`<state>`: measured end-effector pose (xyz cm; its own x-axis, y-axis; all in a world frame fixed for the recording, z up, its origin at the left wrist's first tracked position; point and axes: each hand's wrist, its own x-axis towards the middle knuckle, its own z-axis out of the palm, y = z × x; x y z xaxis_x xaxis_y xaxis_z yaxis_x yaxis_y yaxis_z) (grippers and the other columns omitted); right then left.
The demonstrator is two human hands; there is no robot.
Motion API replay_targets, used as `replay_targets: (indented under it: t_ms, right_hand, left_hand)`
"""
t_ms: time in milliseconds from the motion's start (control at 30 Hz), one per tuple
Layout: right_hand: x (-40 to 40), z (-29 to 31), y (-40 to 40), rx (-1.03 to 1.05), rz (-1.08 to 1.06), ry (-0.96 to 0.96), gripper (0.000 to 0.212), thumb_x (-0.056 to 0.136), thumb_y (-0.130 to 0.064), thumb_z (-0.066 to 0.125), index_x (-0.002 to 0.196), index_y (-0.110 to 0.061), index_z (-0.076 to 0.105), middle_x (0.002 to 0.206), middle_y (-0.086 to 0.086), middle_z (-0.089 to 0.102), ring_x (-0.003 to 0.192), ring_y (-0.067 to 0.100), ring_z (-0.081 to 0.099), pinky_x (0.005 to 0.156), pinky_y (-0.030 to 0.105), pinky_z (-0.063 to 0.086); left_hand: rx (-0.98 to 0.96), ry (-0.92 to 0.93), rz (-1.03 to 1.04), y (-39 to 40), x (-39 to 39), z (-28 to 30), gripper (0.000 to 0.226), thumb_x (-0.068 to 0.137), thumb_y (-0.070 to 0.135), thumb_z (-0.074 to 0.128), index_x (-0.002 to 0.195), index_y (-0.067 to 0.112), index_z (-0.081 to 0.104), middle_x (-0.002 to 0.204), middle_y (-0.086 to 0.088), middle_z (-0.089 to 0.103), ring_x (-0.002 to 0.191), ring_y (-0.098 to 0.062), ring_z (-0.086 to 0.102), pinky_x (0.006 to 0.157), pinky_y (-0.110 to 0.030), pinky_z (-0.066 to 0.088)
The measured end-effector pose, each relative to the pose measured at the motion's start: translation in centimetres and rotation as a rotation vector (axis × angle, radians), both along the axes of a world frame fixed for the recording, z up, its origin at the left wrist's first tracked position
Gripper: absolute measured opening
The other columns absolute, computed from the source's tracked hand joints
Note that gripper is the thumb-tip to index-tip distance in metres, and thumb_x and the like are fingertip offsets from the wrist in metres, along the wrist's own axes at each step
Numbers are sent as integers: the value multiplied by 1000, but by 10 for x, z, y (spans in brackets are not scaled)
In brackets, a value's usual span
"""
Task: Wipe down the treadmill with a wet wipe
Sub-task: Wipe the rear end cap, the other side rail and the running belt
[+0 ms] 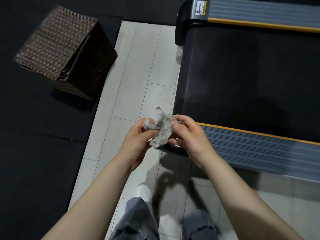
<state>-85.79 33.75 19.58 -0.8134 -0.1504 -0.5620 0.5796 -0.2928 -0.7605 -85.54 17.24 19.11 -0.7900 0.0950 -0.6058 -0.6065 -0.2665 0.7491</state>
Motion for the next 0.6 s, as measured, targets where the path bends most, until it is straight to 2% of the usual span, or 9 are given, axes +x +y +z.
replay_targets:
  t_ms: [133, 233, 333, 400, 500, 600]
  right_hand:
    - [15, 44, -15, 96, 13, 69, 18, 89, 0, 64, 102, -12, 65, 89, 1, 71, 81, 21, 71, 69, 35, 61]
    - [22, 71, -27, 252, 25, 143, 29, 88, 10, 60, 87, -17, 69, 80, -10, 71, 79, 18, 69, 69, 32, 61]
    - [26, 97, -41, 292, 57, 197, 38, 88, 13, 56, 98, -22, 63, 83, -12, 67, 79, 8, 65, 65, 25, 57]
    - [27, 116, -50, 205, 85, 152, 46, 89, 13, 55, 107, -30, 57, 90, -6, 66, 76, 5, 67, 60, 25, 56]
    - [26, 140, -61, 233, 176, 161, 46, 89, 11, 55, 102, -32, 65, 96, -7, 69, 88, 14, 70, 64, 32, 59]
    - [23, 167, -76, 372, 247, 246, 40, 85, 13, 56, 90, -24, 71, 91, -6, 68, 83, 7, 66, 64, 20, 54]
  left_hand:
    - [-36, -33, -46, -13, 18, 43, 25, 89, -9, 57, 82, 16, 58, 91, -15, 58, 82, -24, 57, 69, -30, 47]
    - [-113, -60, -77, -24, 24, 72, 24, 90, -7, 59, 98, 16, 58, 86, -6, 67, 77, -20, 63, 64, -28, 54]
    - [-153, -64, -140, -39, 30, 100, 49, 91, -4, 60, 125, 31, 53, 88, -1, 71, 73, -15, 66, 59, -25, 53]
    - [-130, -36, -194, -51, 31, 119, 59, 92, -4, 58, 131, 40, 54, 96, -2, 71, 77, -15, 67, 62, -26, 53]
    - [-126, 14, -228, -68, 32, 146, 47, 91, -8, 54, 119, 29, 67, 108, -10, 71, 88, -22, 70, 71, -34, 58]
    - [-138, -8, -195, -85, 33, 171, 29, 90, -10, 55, 96, 14, 70, 97, -14, 71, 83, -22, 67, 69, -30, 58]
